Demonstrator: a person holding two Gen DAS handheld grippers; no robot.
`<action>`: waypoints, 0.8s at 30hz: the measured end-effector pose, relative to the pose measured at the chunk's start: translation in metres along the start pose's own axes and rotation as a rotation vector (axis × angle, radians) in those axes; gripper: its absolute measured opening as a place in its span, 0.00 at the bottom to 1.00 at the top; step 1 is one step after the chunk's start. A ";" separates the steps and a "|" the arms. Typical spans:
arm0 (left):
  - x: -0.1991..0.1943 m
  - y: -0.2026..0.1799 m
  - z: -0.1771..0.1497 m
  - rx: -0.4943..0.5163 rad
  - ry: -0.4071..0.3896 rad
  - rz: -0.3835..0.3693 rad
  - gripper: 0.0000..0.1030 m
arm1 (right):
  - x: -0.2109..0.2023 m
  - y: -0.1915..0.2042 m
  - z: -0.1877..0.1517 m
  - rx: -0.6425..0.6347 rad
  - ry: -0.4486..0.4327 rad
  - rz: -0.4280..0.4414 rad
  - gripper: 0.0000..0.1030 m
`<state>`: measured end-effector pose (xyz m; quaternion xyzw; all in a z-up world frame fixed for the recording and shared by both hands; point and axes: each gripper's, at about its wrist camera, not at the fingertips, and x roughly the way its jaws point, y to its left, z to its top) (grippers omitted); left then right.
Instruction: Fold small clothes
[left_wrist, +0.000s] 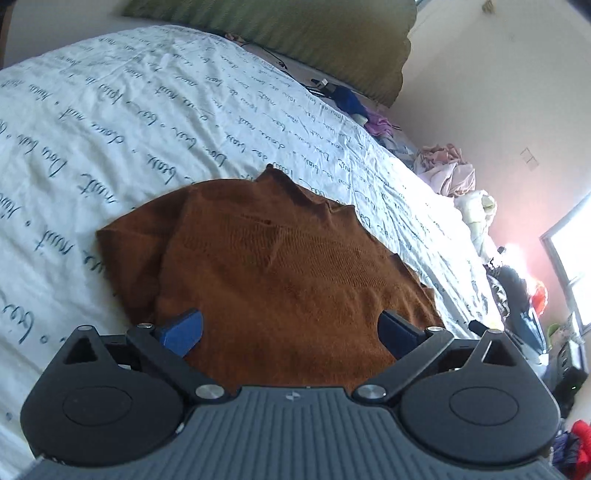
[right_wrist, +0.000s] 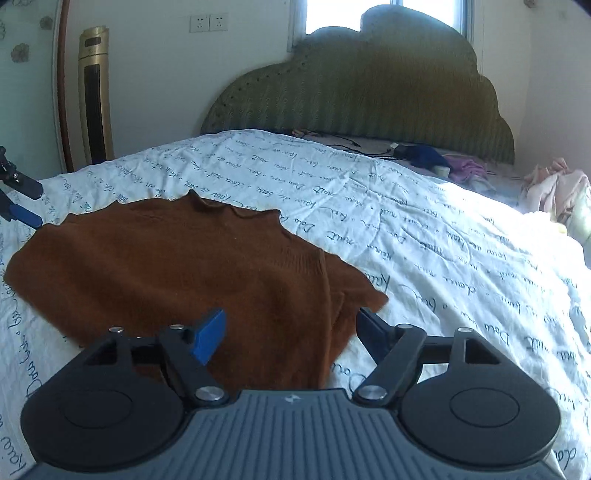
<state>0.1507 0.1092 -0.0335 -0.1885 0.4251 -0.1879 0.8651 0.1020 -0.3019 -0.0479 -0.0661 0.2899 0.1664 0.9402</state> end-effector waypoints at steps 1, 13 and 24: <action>0.009 -0.012 -0.003 0.036 -0.021 0.040 0.97 | 0.007 0.007 0.005 0.002 -0.009 0.036 0.75; 0.072 -0.036 -0.075 0.303 -0.174 0.454 0.99 | 0.081 0.014 -0.026 0.083 0.051 0.074 0.74; 0.064 -0.043 -0.072 0.275 -0.152 0.493 0.98 | 0.063 0.003 -0.029 0.107 0.046 0.025 0.74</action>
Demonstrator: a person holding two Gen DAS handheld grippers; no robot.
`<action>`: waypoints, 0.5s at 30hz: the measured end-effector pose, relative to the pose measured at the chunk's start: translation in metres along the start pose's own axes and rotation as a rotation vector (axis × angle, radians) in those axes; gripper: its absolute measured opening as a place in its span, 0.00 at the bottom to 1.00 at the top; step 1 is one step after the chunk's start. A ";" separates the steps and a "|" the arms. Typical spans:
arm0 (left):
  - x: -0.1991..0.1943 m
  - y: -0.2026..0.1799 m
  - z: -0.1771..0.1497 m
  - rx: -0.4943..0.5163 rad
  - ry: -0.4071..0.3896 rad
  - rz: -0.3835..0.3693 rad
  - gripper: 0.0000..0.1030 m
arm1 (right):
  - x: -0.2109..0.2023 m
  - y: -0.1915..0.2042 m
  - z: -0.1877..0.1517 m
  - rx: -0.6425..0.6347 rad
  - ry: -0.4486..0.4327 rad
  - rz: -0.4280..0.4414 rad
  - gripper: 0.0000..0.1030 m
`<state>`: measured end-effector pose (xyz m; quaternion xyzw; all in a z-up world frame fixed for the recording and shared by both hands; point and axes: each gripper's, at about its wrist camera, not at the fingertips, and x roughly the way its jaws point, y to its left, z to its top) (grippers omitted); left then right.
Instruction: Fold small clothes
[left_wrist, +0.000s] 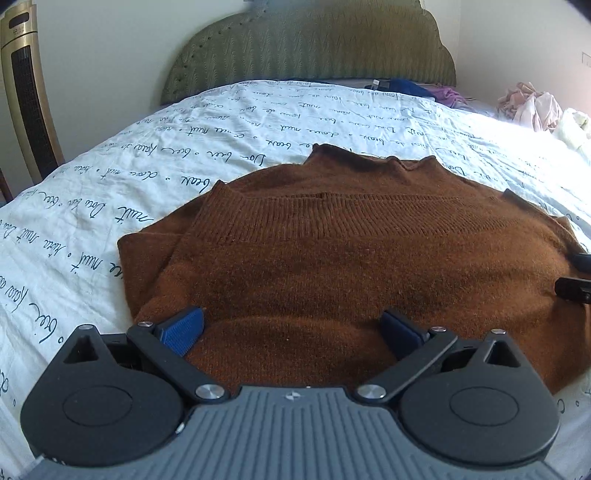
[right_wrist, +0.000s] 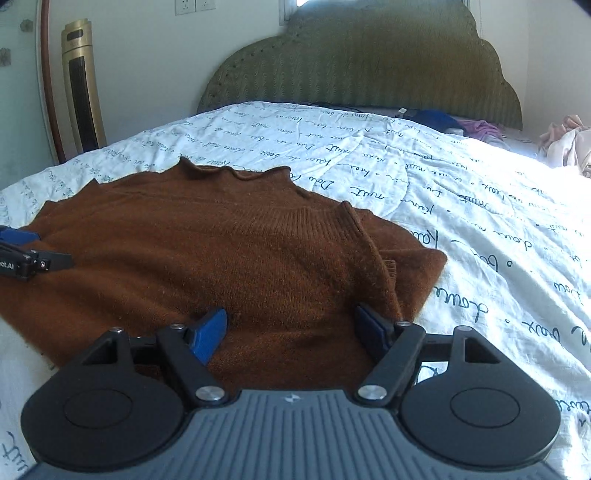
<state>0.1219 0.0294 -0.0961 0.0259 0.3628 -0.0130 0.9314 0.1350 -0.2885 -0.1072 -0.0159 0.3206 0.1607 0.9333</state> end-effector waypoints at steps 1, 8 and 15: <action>0.000 0.001 0.001 -0.010 0.004 -0.001 0.99 | -0.005 0.002 0.002 0.017 -0.005 0.000 0.74; 0.002 0.001 -0.002 0.011 -0.001 -0.001 0.99 | -0.016 0.025 -0.012 -0.040 0.020 0.020 0.74; 0.002 0.002 -0.003 0.012 -0.005 -0.007 0.99 | -0.010 0.021 -0.021 -0.090 0.037 0.006 0.75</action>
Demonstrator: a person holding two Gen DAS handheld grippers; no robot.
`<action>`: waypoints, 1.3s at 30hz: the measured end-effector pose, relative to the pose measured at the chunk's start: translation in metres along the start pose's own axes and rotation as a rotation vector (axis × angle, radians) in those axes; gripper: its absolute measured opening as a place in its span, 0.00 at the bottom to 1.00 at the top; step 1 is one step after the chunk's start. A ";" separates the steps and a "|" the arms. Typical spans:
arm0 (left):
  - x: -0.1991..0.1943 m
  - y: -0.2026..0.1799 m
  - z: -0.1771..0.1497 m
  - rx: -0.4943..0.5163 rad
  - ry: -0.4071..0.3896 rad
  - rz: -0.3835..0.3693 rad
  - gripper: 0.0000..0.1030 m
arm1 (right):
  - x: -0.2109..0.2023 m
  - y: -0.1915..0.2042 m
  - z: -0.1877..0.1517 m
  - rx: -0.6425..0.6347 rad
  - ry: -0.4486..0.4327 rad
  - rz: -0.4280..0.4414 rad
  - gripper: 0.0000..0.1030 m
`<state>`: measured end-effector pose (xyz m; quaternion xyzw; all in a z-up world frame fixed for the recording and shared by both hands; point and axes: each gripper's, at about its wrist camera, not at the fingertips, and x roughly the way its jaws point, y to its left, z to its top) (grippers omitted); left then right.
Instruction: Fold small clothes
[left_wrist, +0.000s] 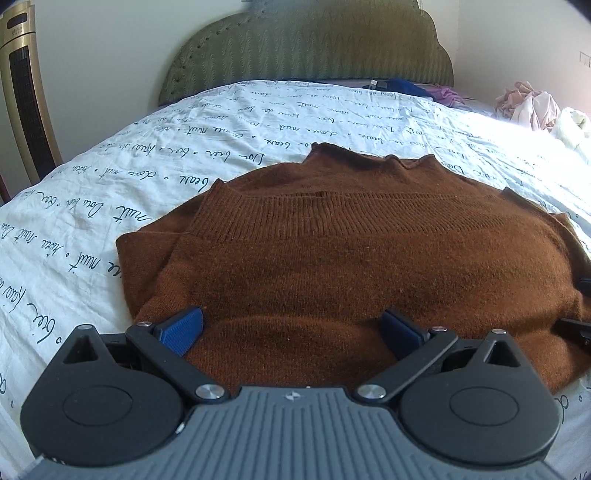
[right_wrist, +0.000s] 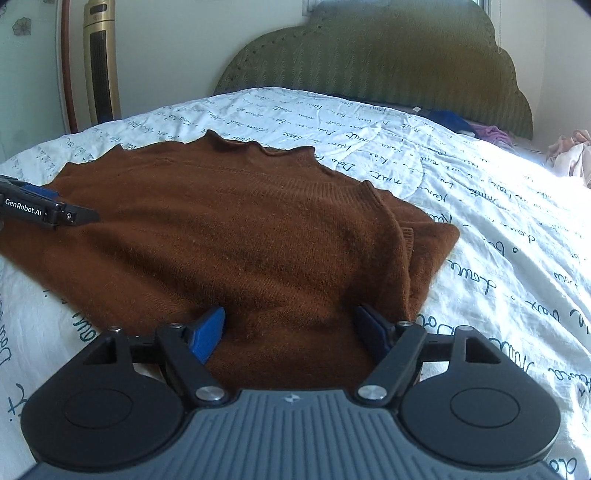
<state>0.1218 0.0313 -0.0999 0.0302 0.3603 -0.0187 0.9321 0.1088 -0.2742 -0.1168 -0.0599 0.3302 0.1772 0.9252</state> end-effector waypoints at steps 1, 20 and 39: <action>-0.002 0.001 0.001 -0.009 0.000 -0.010 0.99 | 0.000 -0.002 0.001 0.010 0.001 0.007 0.75; -0.029 0.089 -0.019 -0.083 0.111 -0.026 1.00 | -0.021 -0.058 -0.015 0.238 0.018 -0.029 0.81; -0.030 0.125 -0.016 -0.303 0.269 -0.397 0.14 | -0.032 -0.054 -0.015 0.286 -0.004 0.127 0.10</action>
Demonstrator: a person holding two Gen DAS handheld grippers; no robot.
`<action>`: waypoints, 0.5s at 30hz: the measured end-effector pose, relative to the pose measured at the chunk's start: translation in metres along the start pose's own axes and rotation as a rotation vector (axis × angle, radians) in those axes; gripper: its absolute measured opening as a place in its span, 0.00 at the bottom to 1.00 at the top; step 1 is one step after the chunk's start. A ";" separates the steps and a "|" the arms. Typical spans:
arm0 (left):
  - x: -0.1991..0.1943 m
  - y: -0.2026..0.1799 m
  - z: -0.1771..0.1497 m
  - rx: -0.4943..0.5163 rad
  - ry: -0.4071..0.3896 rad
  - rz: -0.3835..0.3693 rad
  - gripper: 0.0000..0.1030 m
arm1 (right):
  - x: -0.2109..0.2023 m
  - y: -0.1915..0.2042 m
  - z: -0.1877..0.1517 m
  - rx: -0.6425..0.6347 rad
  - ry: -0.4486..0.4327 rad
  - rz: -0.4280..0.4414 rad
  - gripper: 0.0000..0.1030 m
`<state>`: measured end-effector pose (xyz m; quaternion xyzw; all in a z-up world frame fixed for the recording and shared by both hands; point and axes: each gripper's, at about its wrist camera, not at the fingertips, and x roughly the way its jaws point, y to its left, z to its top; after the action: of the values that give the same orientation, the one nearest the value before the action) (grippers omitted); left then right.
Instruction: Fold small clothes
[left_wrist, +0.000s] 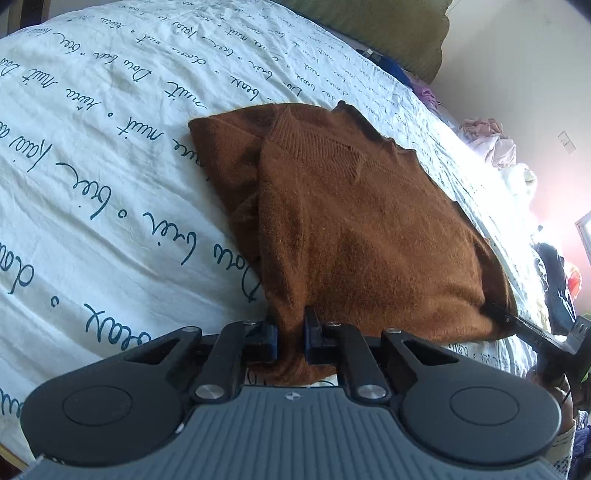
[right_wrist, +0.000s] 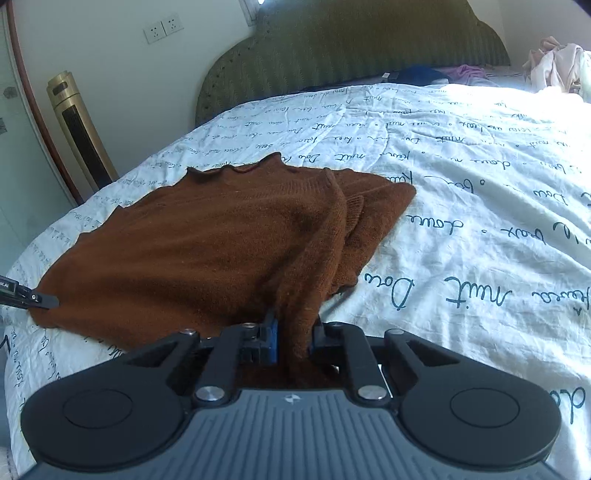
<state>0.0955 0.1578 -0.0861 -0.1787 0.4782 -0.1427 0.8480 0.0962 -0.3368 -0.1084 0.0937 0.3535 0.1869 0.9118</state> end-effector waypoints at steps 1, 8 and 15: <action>-0.003 -0.002 -0.001 0.020 -0.008 0.006 0.13 | -0.003 0.001 -0.001 -0.006 -0.005 0.003 0.10; -0.015 -0.005 0.003 0.092 -0.002 0.008 0.13 | -0.026 0.013 0.003 -0.031 -0.056 0.022 0.08; -0.013 0.013 -0.007 0.104 0.015 0.047 0.12 | -0.043 0.023 -0.017 -0.052 -0.041 0.019 0.08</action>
<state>0.0837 0.1732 -0.0857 -0.1220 0.4806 -0.1489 0.8556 0.0488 -0.3330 -0.0880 0.0773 0.3290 0.2028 0.9191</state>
